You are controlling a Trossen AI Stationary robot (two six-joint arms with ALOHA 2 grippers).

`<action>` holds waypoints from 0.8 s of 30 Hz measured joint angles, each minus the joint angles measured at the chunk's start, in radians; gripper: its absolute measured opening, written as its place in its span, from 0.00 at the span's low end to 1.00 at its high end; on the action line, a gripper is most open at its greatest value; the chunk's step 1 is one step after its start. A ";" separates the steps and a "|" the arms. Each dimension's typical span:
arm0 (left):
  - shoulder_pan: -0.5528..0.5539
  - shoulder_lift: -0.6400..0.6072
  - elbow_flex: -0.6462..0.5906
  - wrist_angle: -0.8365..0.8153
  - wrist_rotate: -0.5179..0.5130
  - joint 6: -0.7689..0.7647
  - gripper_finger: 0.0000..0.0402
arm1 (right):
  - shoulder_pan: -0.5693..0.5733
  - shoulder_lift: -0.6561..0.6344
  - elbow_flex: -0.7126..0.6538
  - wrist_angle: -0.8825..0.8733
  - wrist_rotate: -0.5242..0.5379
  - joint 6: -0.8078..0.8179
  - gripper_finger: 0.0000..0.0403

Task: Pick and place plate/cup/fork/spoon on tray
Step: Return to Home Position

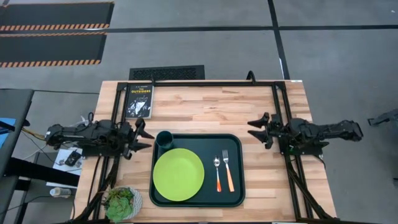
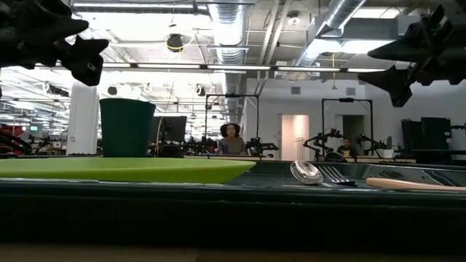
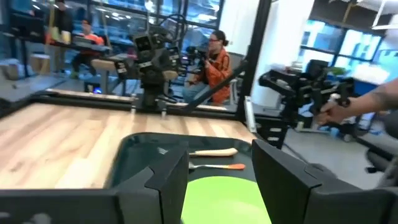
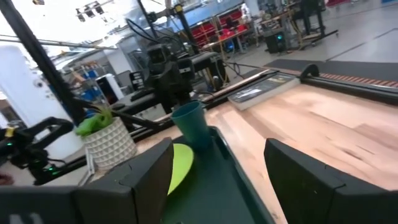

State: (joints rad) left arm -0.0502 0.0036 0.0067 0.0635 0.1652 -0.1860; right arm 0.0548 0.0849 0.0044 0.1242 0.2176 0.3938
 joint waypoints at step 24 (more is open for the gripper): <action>0.000 0.000 0.000 -0.006 -0.180 0.045 0.41 | -0.044 0.000 0.000 -0.066 -0.003 -0.010 0.68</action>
State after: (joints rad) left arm -0.0505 0.0036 0.0067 0.0574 -0.0151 -0.1410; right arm 0.0105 0.0849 0.0044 0.0581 0.2142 0.3843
